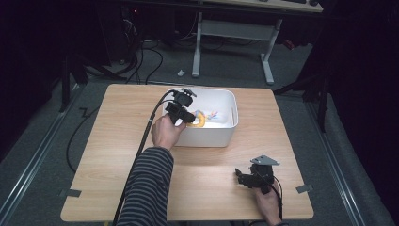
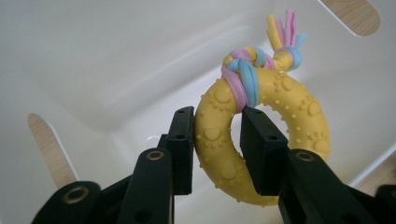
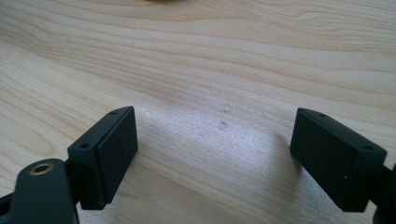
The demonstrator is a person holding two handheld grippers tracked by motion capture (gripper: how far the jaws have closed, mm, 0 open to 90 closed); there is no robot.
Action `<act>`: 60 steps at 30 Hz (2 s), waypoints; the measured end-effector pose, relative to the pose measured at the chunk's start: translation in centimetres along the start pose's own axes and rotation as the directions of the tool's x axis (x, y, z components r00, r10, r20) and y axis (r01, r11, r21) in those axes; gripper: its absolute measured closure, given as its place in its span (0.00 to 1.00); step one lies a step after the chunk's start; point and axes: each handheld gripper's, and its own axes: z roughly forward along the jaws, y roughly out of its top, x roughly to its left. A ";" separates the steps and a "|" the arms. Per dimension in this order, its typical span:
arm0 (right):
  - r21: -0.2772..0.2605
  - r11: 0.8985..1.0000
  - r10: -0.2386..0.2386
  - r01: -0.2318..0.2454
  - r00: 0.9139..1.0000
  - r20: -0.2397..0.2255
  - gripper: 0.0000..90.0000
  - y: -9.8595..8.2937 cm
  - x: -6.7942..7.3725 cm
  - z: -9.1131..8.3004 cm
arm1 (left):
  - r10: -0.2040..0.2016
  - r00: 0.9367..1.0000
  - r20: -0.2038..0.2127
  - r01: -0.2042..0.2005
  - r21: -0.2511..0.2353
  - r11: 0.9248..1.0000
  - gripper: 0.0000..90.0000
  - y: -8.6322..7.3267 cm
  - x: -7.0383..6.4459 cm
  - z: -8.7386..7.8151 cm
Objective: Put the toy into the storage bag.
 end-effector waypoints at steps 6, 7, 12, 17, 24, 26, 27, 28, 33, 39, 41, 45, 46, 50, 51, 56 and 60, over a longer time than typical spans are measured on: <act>0.000 1.000 0.000 0.000 1.000 0.000 0.17 0.0 0.0 0.0 | -0.003 1.000 0.008 0.003 -0.003 1.000 0.72 0.1 0.1 0.1; 0.000 1.000 0.000 0.000 1.000 0.000 0.17 0.0 0.0 0.0 | -0.003 1.000 0.008 0.003 -0.003 1.000 0.72 0.1 0.1 0.1; 0.000 1.000 0.000 0.000 1.000 0.000 0.17 0.0 0.0 0.0 | -0.005 0.999 0.035 0.007 -0.036 0.999 0.61 0.2 0.0 -0.2; -0.002 1.000 -0.001 0.001 1.000 -0.002 0.17 0.0 0.0 0.0 | 0.005 1.000 0.018 -0.004 -0.074 0.997 0.52 0.3 -0.3 -1.4; -0.001 1.000 -0.003 0.003 1.000 -0.002 0.17 0.0 0.0 0.0 | 0.000 1.000 0.025 0.004 -0.135 0.991 0.47 0.1 -0.1 -3.4; -0.001 1.000 -0.003 0.003 1.000 -0.002 0.17 0.0 0.0 0.0 | 0.001 1.000 0.023 0.003 -0.149 0.989 0.45 -0.1 0.0 -4.0; -0.001 1.000 -0.003 0.003 1.000 -0.002 0.17 0.0 0.0 0.0 | -0.002 1.000 0.024 0.005 -0.154 0.988 0.45 -0.2 0.0 -4.3; -0.001 1.000 -0.003 0.003 1.000 -0.002 0.17 0.0 0.0 0.0 | -0.001 1.000 0.022 0.004 -0.158 0.987 0.44 -0.3 0.1 -4.7; -0.001 1.000 -0.005 0.005 1.000 -0.003 0.17 0.0 0.0 0.0 | -0.008 1.000 0.022 0.012 -0.183 0.983 0.42 -1.0 0.5 -6.0; 0.000 1.000 -0.009 0.009 1.000 -0.007 0.17 0.0 0.0 0.0 | -0.021 1.000 0.017 0.024 -0.215 0.976 0.41 -2.0 1.0 -7.5; -0.001 1.000 -0.009 0.009 1.000 -0.007 0.17 0.0 0.0 0.0 | -0.022 1.000 0.019 0.026 -0.222 0.975 0.41 -2.1 1.1 -7.7; -0.001 1.000 -0.009 0.009 1.000 -0.008 0.17 0.0 0.0 0.0 | -0.024 1.000 0.013 0.026 -0.240 0.970 0.41 -2.8 1.3 -8.5; -0.001 1.000 -0.010 0.010 1.000 -0.009 0.17 0.0 0.0 0.0 | -0.029 1.000 0.012 0.031 -0.247 0.969 0.41 -3.0 1.3 -8.6; 0.000 1.000 -0.015 0.015 1.000 -0.014 0.17 0.0 0.0 0.0 | -0.040 0.999 0.006 0.040 -0.258 0.965 0.41 -3.8 1.7 -9.3; -0.001 1.000 -0.015 0.015 1.000 -0.014 0.17 0.0 0.0 0.0 | -0.046 0.999 0.007 0.047 -0.268 0.962 0.40 -4.3 1.9 -9.7; -0.001 1.000 -0.018 0.018 1.000 -0.016 0.17 0.0 0.0 0.0 | -0.053 0.999 -0.001 0.050 -0.282 0.958 0.40 -5.2 2.2 -10.5; -0.001 1.000 -0.017 0.017 1.000 -0.015 0.17 0.0 0.0 0.0 | -0.055 0.998 -0.014 0.049 -0.287 0.957 0.40 -6.0 2.4 -10.9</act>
